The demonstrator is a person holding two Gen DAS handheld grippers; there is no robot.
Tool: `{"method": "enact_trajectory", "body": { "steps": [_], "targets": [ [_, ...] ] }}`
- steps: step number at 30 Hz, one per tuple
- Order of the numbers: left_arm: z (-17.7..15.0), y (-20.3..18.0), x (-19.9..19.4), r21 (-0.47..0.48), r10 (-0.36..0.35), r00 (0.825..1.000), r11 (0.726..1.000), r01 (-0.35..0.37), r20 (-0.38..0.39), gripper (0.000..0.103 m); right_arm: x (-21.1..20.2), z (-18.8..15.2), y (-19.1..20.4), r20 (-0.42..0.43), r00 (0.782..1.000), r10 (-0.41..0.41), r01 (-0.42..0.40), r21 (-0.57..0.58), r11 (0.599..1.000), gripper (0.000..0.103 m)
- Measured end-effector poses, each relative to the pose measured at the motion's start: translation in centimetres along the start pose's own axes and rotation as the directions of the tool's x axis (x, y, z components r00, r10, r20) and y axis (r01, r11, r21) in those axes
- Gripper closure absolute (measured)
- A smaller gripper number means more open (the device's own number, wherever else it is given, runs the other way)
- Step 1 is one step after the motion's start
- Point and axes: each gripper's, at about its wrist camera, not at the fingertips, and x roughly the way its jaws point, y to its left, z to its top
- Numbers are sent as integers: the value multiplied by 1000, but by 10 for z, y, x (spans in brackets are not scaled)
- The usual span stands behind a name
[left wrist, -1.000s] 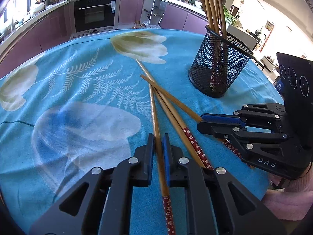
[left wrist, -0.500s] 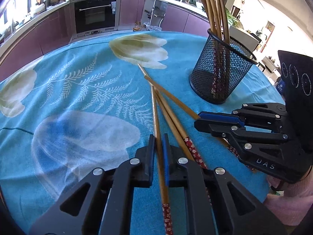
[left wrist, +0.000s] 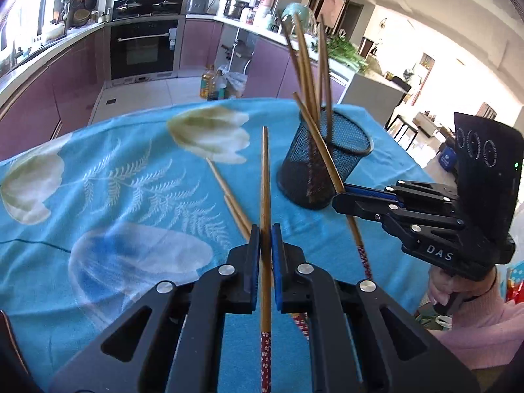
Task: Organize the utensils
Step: 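Lift both held chopsticks upright toward the mesh cup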
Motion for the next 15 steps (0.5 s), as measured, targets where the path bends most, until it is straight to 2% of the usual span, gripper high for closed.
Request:
{"method": "enact_trajectory", "body": {
  "steps": [15],
  "targets": [
    [16, -7, -49, 11, -96, 989, 995, 96, 112, 95, -31, 9, -12, 111, 993, -26, 23, 22, 999, 97]
  ]
}}
